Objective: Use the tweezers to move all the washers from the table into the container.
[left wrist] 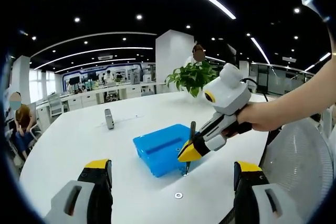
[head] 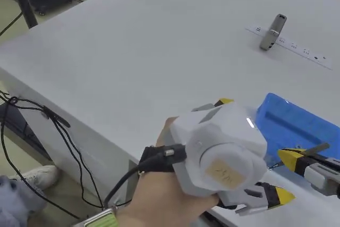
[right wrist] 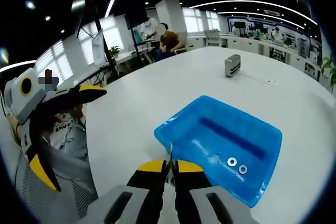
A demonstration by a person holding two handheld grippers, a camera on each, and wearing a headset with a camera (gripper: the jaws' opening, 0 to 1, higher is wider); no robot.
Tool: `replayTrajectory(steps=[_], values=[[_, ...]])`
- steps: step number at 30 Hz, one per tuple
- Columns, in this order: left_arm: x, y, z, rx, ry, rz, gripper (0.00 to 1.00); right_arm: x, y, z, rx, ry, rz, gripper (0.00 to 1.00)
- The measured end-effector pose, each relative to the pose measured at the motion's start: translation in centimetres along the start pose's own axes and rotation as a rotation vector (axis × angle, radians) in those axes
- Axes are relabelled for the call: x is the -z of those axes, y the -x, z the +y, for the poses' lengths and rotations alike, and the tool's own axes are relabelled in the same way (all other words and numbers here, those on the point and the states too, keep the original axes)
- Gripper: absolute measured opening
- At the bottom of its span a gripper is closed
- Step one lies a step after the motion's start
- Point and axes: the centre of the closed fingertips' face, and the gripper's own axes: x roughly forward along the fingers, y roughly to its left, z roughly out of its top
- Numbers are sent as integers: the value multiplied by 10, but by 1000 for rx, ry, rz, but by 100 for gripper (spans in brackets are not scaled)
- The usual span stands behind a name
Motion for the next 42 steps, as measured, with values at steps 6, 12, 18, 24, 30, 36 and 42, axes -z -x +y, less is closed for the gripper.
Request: replayTrajectory(steps=[6,12,18,24,30,36,42], values=[[1,0,0,2,-1,2,99,-5,-1,-6,13,-3,-8,3],[1,0,0,3,-1,4,99,-3,-2,0,-6,10,5,4],[1,0,-1,3,-7,7,99,1,-5,1,-1,30,24,4],[1,-1,-1,4,-6,8,99,3,-6,4,-9,62,39,4],[2,-1,-1,2,-12,13,99,5,-6,10,-12,141,51,4],[0,-1,-1,3,-8,6,99,5,-6,10,-5,194,57,3],[0,0,0,0,-6,7,99,-5,0,14,-43,114,16,3]])
